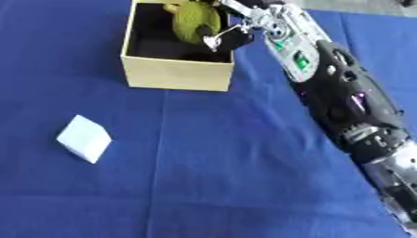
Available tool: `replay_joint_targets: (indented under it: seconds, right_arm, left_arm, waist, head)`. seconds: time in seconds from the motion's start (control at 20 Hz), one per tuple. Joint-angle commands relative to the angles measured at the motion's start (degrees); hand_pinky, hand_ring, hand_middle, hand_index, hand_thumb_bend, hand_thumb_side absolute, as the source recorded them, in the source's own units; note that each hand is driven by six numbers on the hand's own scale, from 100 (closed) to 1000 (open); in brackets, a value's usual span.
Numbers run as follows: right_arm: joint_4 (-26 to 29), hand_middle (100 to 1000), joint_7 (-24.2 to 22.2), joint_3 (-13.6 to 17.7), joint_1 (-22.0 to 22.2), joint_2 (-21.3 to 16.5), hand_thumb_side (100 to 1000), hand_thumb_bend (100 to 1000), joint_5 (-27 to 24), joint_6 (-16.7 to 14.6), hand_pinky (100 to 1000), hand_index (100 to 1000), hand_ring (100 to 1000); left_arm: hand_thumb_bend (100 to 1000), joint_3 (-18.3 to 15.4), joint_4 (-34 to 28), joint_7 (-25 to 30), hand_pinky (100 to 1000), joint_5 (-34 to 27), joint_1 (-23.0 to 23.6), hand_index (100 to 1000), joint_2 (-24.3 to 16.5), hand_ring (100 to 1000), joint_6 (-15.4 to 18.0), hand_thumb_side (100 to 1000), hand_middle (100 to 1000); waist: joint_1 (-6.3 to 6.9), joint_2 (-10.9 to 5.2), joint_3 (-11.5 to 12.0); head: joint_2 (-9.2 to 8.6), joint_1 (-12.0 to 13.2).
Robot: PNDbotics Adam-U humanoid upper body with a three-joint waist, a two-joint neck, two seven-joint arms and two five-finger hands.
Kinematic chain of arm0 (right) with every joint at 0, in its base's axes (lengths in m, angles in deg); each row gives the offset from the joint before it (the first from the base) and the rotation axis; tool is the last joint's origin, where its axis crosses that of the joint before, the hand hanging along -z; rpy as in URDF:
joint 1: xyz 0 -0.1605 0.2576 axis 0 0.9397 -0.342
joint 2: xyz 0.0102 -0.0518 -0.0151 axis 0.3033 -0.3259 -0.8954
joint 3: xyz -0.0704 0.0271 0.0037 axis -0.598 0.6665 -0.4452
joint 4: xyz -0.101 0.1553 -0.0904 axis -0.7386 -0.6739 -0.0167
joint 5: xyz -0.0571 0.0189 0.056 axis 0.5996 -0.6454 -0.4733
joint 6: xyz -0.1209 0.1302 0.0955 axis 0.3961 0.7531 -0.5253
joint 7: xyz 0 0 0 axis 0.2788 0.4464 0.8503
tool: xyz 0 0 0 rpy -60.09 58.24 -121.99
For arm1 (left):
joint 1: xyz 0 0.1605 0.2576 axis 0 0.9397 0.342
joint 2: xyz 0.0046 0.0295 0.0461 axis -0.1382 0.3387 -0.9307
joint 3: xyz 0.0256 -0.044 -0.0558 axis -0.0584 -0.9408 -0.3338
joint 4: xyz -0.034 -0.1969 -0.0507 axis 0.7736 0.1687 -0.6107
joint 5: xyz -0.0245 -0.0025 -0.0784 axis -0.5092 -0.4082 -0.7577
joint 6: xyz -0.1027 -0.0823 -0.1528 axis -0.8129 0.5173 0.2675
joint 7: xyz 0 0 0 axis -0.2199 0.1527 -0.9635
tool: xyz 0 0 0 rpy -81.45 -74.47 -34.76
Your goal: Pick up objects on the table and place them in the box.
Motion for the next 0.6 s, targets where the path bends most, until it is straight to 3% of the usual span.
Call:
replay_joint_targets:
  seconds: [0.05, 0.2, 0.35, 0.6]
  right_arm:
    - [0.6, 770, 0.7, 1.3, -1.3, -0.9, 516, 100, 2.9, 0.0, 943, 944, 878]
    - [1.1, 762, 1.3, 1.5, -1.5, -0.8, 509, 100, 2.7, -0.7, 940, 943, 871]
    - [2.3, 744, 1.8, 1.7, -1.6, -0.9, 414, 100, 1.0, -0.4, 929, 932, 855]
    - [10.6, 720, 2.4, 2.3, -0.6, -3.6, 284, 100, -5.7, 3.0, 922, 932, 836]
  left_arm:
    - [100, 0.1, -1.1, 0.4, 819, -0.3, -0.5, 777, -0.4, 707, 0.0, 639, 641]
    - [100, 0.2, -1.1, 0.6, 819, -0.5, -0.4, 777, -0.3, 707, -0.1, 639, 640]
    - [100, 0.3, -1.1, 0.9, 819, -0.6, -0.3, 777, -0.2, 708, -0.3, 638, 641]
    - [100, 0.2, -1.1, 0.6, 819, -0.3, 0.2, 777, -1.0, 709, -0.8, 636, 643]
  waist:
    - [0.39, -1.55, -0.2]
    - [0.45, -1.74, -0.4]
    - [0.58, -2.0, -0.6]
    - [0.98, -2.83, -1.6]
  head:
    - [-0.09, -0.1]
    - [0.11, 0.0]
    - [0.42, 0.2]
    - [1.37, 1.3]
